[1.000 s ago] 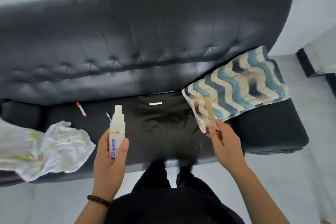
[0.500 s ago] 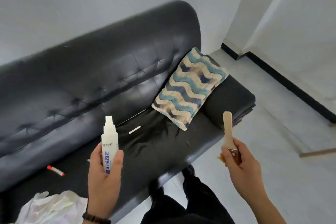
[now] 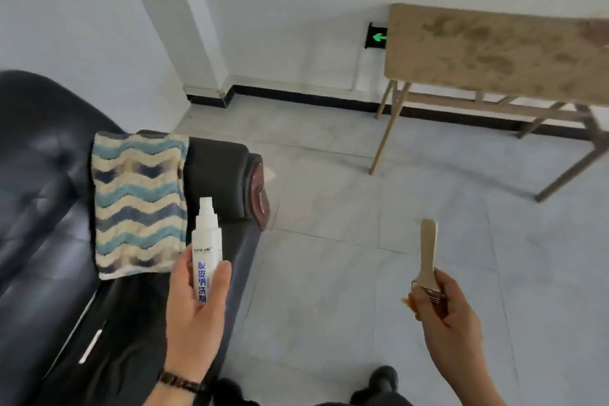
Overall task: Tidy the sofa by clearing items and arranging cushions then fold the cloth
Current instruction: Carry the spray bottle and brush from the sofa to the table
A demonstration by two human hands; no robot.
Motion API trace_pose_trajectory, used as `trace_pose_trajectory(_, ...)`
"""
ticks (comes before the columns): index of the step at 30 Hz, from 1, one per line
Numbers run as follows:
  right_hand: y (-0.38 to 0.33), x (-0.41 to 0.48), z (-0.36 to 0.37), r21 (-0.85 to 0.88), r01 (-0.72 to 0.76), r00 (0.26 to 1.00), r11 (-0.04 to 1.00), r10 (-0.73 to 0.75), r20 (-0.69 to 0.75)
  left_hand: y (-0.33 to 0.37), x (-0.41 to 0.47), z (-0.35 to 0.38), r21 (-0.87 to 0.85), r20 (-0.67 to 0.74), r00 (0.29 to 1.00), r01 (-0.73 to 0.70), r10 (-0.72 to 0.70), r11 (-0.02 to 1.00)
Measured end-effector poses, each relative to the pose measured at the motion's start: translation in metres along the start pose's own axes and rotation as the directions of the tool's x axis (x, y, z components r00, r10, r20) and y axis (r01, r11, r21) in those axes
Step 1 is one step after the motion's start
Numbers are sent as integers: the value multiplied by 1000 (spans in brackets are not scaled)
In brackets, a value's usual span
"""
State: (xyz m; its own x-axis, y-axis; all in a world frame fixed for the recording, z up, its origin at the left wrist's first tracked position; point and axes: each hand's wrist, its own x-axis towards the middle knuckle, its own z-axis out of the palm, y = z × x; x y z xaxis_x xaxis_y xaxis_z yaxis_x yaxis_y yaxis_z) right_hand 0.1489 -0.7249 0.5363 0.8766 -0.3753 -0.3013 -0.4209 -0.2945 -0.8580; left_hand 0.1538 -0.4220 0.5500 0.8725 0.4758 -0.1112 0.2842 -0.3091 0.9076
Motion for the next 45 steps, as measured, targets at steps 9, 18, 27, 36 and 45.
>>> trace_pose_trajectory(9,32,103,-167,20,-106,983,994,108,-149,100,-21,218,47,262,956,-150,133,988)
trace_pose_trajectory(18,20,278,-232,26,-183,958,983,185,-220,167,62,419,8,377,921,-113,102,994)
trace_pose_trajectory(27,-15,413,-345,167,-192,819,967,252,-516,324,147,642,-95,644,712,-288,279,953)
trace_pose_trajectory(36,52,581,-464,332,-198,742,922,362,-564,382,138,860,-6,715,662,-316,225,949)
trace_pose_trajectory(45,18,782,-633,200,-100,883,975,179,-435,501,134,1023,-9,610,756,-291,236,957)
